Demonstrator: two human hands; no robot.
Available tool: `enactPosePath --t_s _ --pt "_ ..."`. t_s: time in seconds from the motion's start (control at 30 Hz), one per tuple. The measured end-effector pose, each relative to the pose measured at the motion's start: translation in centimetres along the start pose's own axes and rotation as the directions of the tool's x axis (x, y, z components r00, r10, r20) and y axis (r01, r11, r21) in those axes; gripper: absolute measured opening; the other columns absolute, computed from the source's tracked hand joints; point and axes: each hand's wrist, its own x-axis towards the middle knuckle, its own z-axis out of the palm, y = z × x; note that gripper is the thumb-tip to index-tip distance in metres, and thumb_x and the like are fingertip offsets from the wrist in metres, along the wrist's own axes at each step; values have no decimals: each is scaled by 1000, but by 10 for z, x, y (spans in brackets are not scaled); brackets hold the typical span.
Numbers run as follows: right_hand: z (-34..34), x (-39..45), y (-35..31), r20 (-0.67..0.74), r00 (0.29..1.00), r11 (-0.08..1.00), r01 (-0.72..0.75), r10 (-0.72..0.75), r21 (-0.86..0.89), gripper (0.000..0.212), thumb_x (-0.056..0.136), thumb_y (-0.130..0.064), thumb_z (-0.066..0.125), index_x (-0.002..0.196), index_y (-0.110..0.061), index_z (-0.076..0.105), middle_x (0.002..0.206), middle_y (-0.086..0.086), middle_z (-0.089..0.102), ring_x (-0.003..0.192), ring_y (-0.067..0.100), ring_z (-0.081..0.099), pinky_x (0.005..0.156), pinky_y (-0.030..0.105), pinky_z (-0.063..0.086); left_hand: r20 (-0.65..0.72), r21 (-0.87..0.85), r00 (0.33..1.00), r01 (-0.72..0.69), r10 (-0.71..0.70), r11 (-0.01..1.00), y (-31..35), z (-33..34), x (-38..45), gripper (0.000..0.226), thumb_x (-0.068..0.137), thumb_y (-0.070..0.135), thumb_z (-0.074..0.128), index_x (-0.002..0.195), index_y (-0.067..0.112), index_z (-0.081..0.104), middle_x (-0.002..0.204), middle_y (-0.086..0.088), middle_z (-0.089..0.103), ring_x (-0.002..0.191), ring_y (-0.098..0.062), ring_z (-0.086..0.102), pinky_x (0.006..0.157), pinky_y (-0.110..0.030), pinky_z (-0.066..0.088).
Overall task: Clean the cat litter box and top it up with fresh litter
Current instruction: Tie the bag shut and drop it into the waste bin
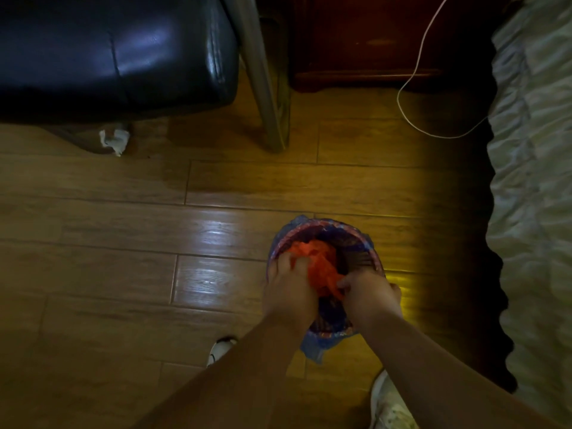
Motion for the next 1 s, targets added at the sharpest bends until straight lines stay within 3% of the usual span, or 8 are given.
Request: enactPosePath --t_s 0.1,0.17,0.33,0.47,0.6,0.73,0.87,1.0 --pt "8 2 3 -72 997 999 29 -26 45 22 90 -40 54 103 -37 71 109 -7 69 100 20 66 80 31 53 123 -93 990 -62 73 994 -8 -4 6 72 91 21 56 155 36 29 167 3 12 149 -29 27 117 -47 35" --pt "17 1 5 -91 996 1000 24 -24 -8 33 86 -55 51 104 -33 69 109 -2 64 99 24 64 77 35 54 229 -71 969 -82 96 994 -13 -2 12 76 92 17 54 158 37 22 170 4 2 151 -29 26 119 -46 34" --pt "19 0 10 118 993 1000 14 -12 -18 23 96 -28 55 107 -14 69 107 9 72 98 26 69 71 29 47 257 -158 961 -65 105 985 -18 2 12 78 91 20 50 156 47 15 166 1 14 145 -30 37 116 -46 37" --pt "13 -2 5 27 997 993 70 -73 92 22 96 -17 54 110 -14 72 111 8 73 103 27 67 79 22 45 263 -177 962 -29 76 984 -18 6 10 73 93 32 49 155 49 14 161 -1 24 135 -33 47 113 -46 40" --pt "6 -1 -6 -64 992 970 120 -109 213 28 101 -24 49 123 -29 64 121 1 69 112 23 64 88 28 46 209 -149 977 -19 50 989 -16 12 13 69 95 29 51 158 31 22 159 -5 27 136 -30 48 113 -44 41" --pt "13 3 -13 13 968 959 247 -251 135 38 106 -22 39 141 -15 52 155 2 39 146 19 32 117 27 24 188 -124 979 -56 79 991 -16 19 17 68 98 32 50 159 24 22 165 -3 17 145 -26 38 118 -40 35" --pt "28 16 -9 -29 980 954 200 -199 223 30 105 -26 41 124 -10 57 136 10 50 126 27 51 102 31 37 270 -104 957 -78 104 991 -16 28 23 77 99 30 50 162 25 7 169 -1 -1 153 -23 22 123 -38 26" --pt "43 38 -7 35 983 966 170 -180 196 34 104 -20 41 130 -1 53 135 17 52 127 30 48 106 32 35 276 -100 955 -83 108 991 -11 39 31 65 101 21 50 159 15 22 168 -10 11 152 -31 24 123 -43 27"
